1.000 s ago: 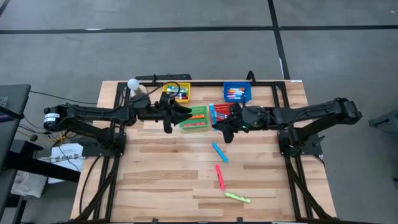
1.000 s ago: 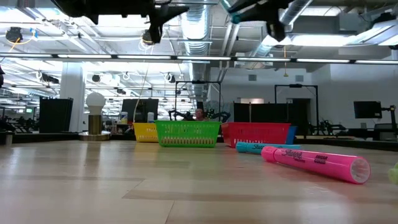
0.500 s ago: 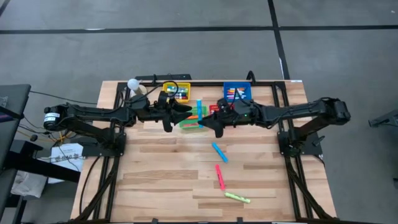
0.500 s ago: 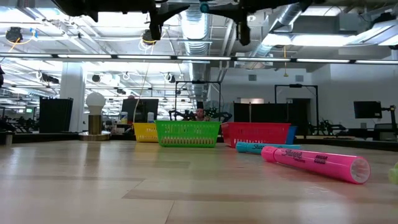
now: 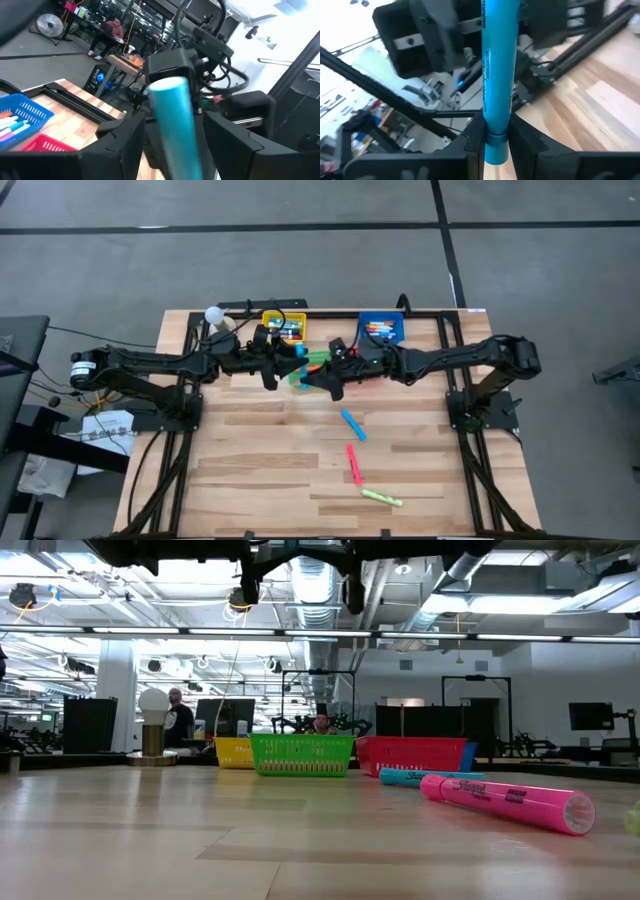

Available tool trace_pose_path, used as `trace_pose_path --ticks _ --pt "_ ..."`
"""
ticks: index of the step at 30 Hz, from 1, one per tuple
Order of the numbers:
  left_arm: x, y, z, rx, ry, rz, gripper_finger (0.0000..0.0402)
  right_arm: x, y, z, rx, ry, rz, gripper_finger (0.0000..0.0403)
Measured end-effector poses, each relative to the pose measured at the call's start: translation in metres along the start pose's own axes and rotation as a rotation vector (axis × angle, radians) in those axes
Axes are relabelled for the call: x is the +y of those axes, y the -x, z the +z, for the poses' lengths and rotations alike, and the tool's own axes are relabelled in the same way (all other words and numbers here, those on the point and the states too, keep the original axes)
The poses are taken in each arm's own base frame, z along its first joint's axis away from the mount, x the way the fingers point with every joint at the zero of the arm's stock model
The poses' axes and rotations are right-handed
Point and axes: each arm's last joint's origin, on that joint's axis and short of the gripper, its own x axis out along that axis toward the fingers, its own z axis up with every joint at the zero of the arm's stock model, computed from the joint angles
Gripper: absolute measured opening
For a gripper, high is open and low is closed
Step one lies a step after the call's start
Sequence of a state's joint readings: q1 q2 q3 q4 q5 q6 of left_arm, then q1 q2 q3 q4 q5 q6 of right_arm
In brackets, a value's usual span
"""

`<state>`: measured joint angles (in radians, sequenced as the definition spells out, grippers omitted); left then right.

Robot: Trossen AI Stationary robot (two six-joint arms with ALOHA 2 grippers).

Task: Pick & Place Markers
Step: Put the right large blue highlighter pen into the green bin

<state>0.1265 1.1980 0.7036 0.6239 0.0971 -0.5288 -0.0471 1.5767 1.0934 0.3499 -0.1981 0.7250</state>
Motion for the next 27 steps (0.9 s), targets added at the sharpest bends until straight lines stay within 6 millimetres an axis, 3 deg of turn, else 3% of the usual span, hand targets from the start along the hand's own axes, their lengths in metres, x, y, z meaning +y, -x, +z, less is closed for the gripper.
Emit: trace_pose_path --ticks 7,17,27 --pt "-0.0003 0.0 0.0001 -0.001 -0.026 -0.002 0.0189 -0.0002 -0.0044 0.0001 0.017 -0.002 0.003 0.0052" --pt "0.0004 0.0002 0.0025 -0.017 -0.012 -0.007 0.007 -0.0005 -0.0025 0.0001 0.027 0.02 -0.015 0.0052" --pt "0.0008 0.0 0.0013 -0.003 -0.078 -0.01 0.0068 -0.0038 -0.0001 -0.0027 0.077 0.108 -0.047 0.009"
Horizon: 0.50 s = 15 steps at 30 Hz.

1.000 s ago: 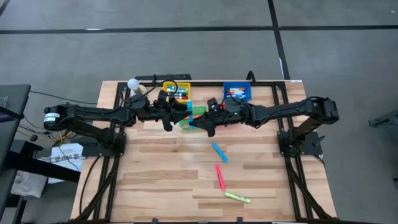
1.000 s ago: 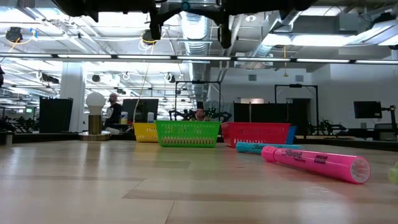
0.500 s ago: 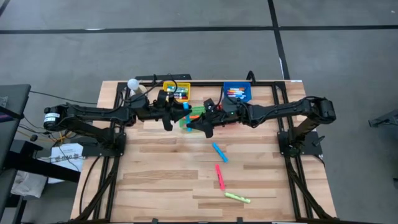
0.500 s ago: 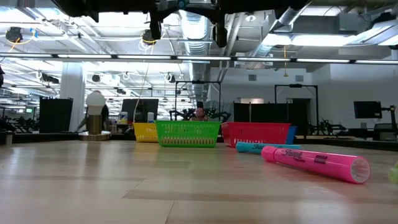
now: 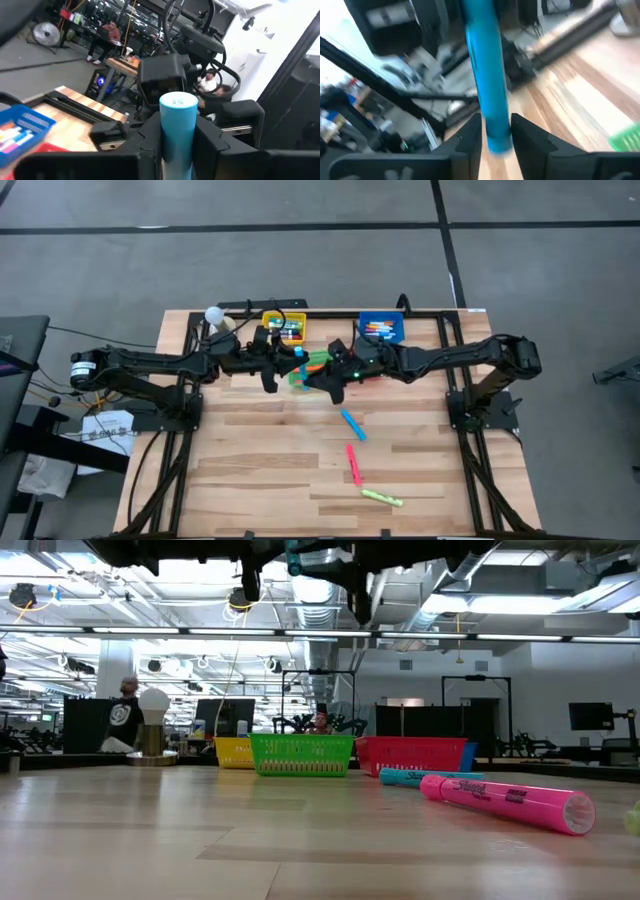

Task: Pick & Place Markers
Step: Put the right large blue highlighter pen into the green bin

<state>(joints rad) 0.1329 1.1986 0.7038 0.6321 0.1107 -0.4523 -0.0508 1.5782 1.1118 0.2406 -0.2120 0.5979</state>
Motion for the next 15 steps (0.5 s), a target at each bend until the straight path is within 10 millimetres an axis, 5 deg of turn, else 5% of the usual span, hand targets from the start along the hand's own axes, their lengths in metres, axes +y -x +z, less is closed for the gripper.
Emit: trace_pose_path --ticks 15 --pt "0.016 -0.002 0.006 0.207 -0.182 0.072 0.0068 -0.018 0.049 -0.032 0.508 0.01 -0.355 0.0177"
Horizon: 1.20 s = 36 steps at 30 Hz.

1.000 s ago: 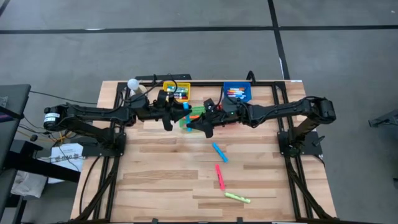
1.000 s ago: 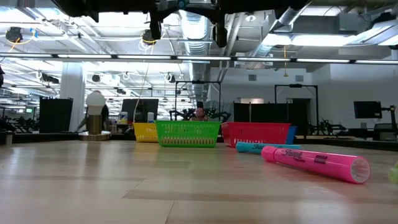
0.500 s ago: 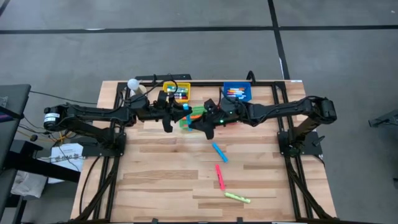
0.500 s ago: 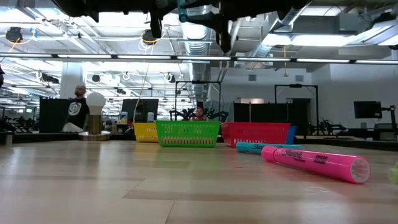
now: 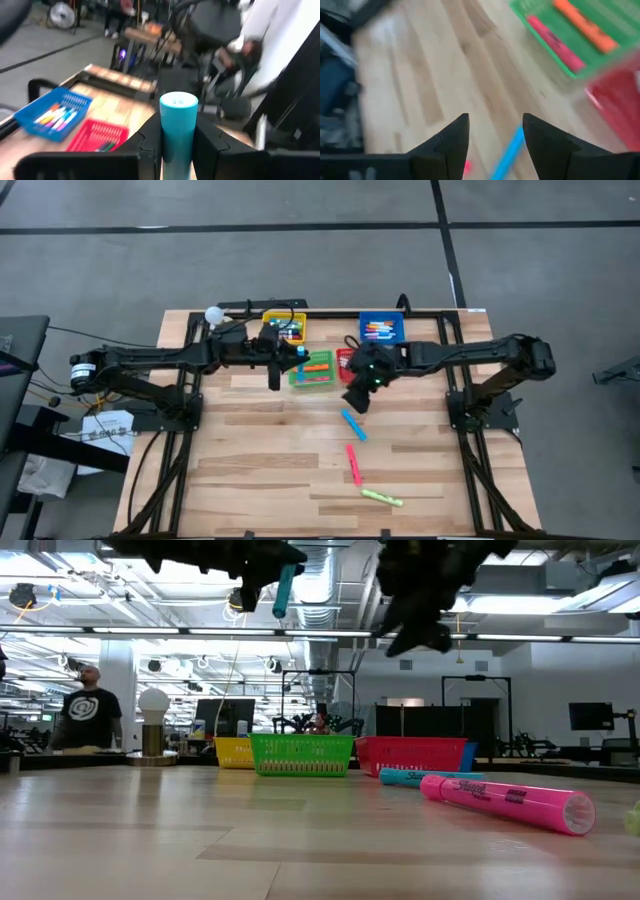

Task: Pick & Place Markers
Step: Put the right large blue highlighter pen into the green bin

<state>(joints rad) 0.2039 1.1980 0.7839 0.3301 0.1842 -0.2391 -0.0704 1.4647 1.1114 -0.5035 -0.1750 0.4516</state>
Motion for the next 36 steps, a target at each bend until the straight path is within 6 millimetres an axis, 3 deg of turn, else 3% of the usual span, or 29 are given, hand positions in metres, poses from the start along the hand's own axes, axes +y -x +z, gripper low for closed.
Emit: trace_pose_path --ticks 4,9,14,19,27,36 --pt "-0.002 -0.003 0.014 0.095 -0.093 0.047 0.0068 0.0 0.014 -0.013 0.004 0.029 -0.115 0.0169" --pt "0.001 -0.018 0.019 0.237 -0.171 0.092 0.0068 -0.001 0.043 -0.02 -0.147 0.09 -0.127 0.015" --pt "0.012 -0.047 0.004 0.385 -0.202 0.106 0.0068 -0.002 0.072 -0.032 -0.324 0.155 -0.066 0.0126" --pt "0.036 -0.07 -0.018 0.517 -0.196 0.149 0.0068 -0.009 0.09 -0.053 -0.45 0.156 -0.011 0.0106" --pt "0.074 -0.089 -0.044 0.669 -0.211 0.197 0.0068 -0.023 0.101 -0.083 -0.658 0.165 0.083 0.0091" --pt "0.086 -0.111 -0.05 0.751 -0.272 0.168 0.0068 -0.04 0.1 -0.117 -0.749 0.113 0.12 0.009"
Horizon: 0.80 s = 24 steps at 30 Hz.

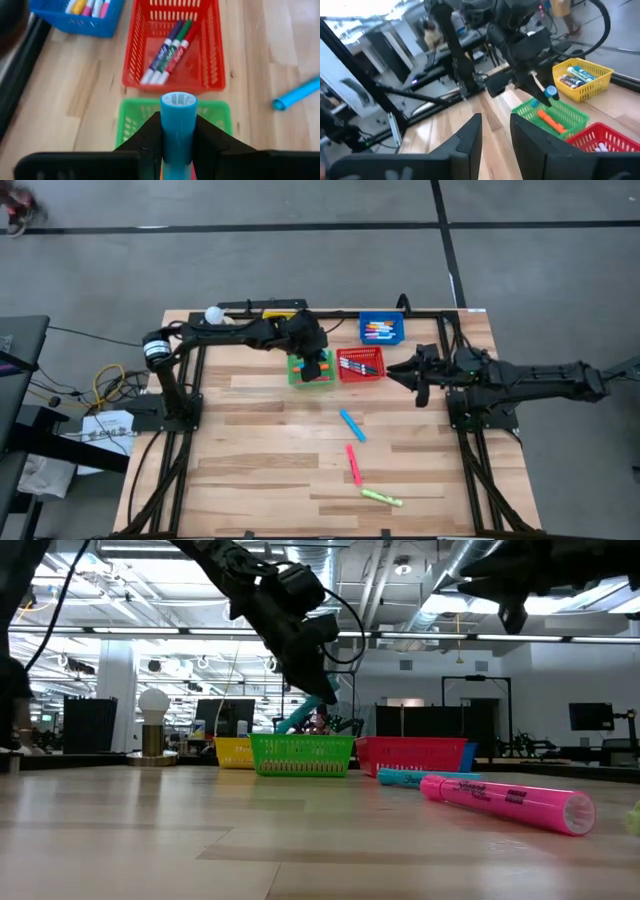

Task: Pick & Place Markers
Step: Put the right large blue highlighter pen into the green bin

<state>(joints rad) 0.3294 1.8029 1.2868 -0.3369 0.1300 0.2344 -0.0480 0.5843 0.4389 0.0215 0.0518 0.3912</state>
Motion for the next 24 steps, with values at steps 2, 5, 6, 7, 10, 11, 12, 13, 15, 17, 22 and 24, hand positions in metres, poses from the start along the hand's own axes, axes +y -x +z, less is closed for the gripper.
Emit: trace_pose_path --ticks 2,5,6,7,10,11,12,13,15,17,22,24 --pt "0.001 -0.003 0.002 0.006 -0.016 0.0 0.0068 -0.003 0.004 -0.005 -0.033 -0.012 0.008 0.009" --pt "0.0 -0.007 -0.002 0.057 -0.013 -0.014 0.0068 -0.005 0.01 -0.01 -0.101 -0.026 0.036 0.009" --pt "0.0 -0.009 -0.004 0.077 -0.012 -0.018 0.0068 -0.006 0.012 -0.012 -0.114 -0.034 0.043 0.009" --pt "0.0 -0.01 -0.006 0.088 -0.012 -0.021 0.0068 -0.006 0.013 -0.013 -0.129 -0.04 0.049 0.009" --pt "-0.001 -0.013 -0.007 0.098 -0.011 -0.028 0.0068 -0.008 0.017 -0.017 -0.14 -0.061 0.055 0.009" --pt "-0.001 -0.015 -0.008 0.104 -0.011 -0.036 0.0068 -0.008 0.018 -0.016 -0.145 -0.062 0.057 0.009" --pt "-0.002 -0.018 -0.01 0.114 -0.01 -0.046 0.0068 -0.008 0.018 -0.016 -0.146 -0.061 0.058 0.009" --pt "-0.002 -0.02 -0.012 0.125 -0.008 -0.055 0.0068 -0.008 0.018 -0.016 -0.146 -0.058 0.058 0.009" --pt "-0.004 -0.024 -0.013 0.132 -0.01 -0.064 0.0068 -0.008 0.018 -0.016 -0.15 -0.055 0.049 0.009" --pt "-0.004 -0.027 -0.014 0.138 -0.01 -0.068 0.0068 -0.008 0.018 -0.016 -0.154 -0.056 0.038 0.009" --pt "-0.003 -0.032 -0.017 0.15 -0.006 -0.067 0.0071 -0.008 0.017 -0.016 -0.153 -0.055 0.038 0.009" --pt "-0.004 -0.035 -0.019 0.156 -0.011 -0.071 0.0083 -0.008 0.017 -0.016 -0.153 -0.055 0.037 0.009"
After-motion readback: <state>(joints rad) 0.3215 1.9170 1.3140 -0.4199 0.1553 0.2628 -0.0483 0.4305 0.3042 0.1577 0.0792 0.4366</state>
